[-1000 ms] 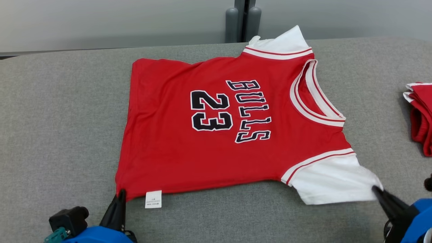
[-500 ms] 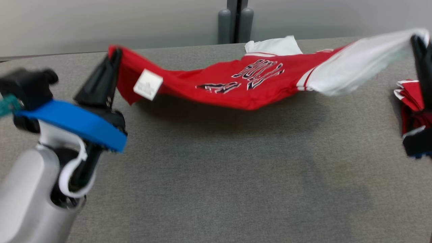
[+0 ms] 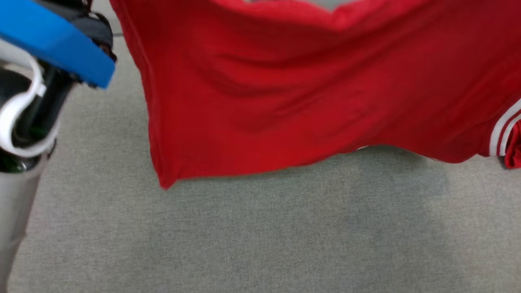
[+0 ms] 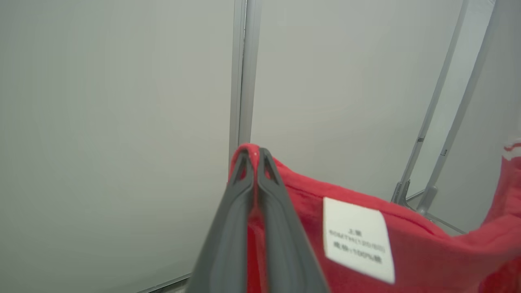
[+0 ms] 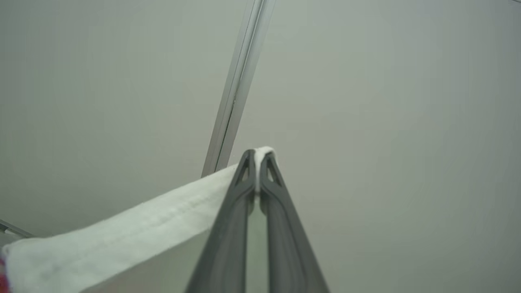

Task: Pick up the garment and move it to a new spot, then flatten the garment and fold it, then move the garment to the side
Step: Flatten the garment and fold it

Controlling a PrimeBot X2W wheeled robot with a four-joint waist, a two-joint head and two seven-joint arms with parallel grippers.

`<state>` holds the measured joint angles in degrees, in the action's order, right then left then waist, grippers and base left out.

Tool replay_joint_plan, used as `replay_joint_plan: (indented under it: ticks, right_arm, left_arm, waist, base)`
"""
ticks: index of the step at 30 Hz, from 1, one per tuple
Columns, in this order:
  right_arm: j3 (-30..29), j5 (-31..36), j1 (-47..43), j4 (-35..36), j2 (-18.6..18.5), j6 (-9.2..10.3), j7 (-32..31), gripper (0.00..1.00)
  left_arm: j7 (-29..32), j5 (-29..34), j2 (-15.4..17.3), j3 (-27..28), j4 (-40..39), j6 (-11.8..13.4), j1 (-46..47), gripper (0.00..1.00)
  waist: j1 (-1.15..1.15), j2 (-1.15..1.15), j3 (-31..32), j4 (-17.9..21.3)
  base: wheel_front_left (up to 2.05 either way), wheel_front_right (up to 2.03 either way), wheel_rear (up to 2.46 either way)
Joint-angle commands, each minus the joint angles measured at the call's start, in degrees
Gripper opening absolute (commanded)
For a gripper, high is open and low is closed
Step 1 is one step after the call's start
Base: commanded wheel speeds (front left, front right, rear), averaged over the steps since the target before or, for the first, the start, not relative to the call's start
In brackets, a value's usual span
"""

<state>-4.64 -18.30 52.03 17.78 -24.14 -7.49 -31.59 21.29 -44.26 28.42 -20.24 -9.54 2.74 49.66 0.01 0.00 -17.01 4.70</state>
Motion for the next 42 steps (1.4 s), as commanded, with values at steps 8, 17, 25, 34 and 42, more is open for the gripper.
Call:
replay_joint_plan:
  ticks: [8, 17, 25, 34, 42]
  right_arm:
    - [5.2, 0.5, 18.0, -20.7, 1.8, -0.01, 9.4, 0.0]
    - [5.9, 4.3, 37.9, -34.3, 8.5, -0.01, 26.3, 0.0]
    - [9.8, 1.8, 38.8, -38.5, 7.4, -0.01, 33.8, 0.0]
    - [15.4, -4.8, 15.4, -40.0, 7.3, -0.01, 32.9, 0.0]
    - [12.5, -6.9, -8.7, -33.8, 7.4, 0.0, 24.7, 0.0]
  left_arm:
    - [1.0, 3.9, 2.2, 0.5, 12.4, -0.7, 12.5, 0.0]
    - [-12.2, 8.5, 1.2, 3.8, 22.8, -2.9, 26.0, 0.0]
    - [-20.0, 10.5, 0.4, 3.0, 29.3, -5.2, 27.7, 0.0]
    - [-26.6, 10.5, -0.4, 0.2, 36.4, -6.4, 12.2, 0.0]
    - [-31.3, 7.9, -3.9, -1.2, 38.6, -4.4, -5.9, 0.0]
  waist:
    - [-0.01, 0.0, -11.1, 2.6]
    - [-0.01, 0.0, -16.7, 5.2]
    - [-0.01, 0.0, -18.4, 5.7]
    - [-0.01, 0.0, -17.2, 5.6]
    - [-0.01, 0.0, -10.6, 2.8]
  base:
    - [0.0, 0.0, 0.0]
    - [0.0, 0.0, 0.0]
    - [0.0, 0.0, 0.0]
    - [0.0, 0.0, 0.0]
    - [0.0, 0.0, 0.0]
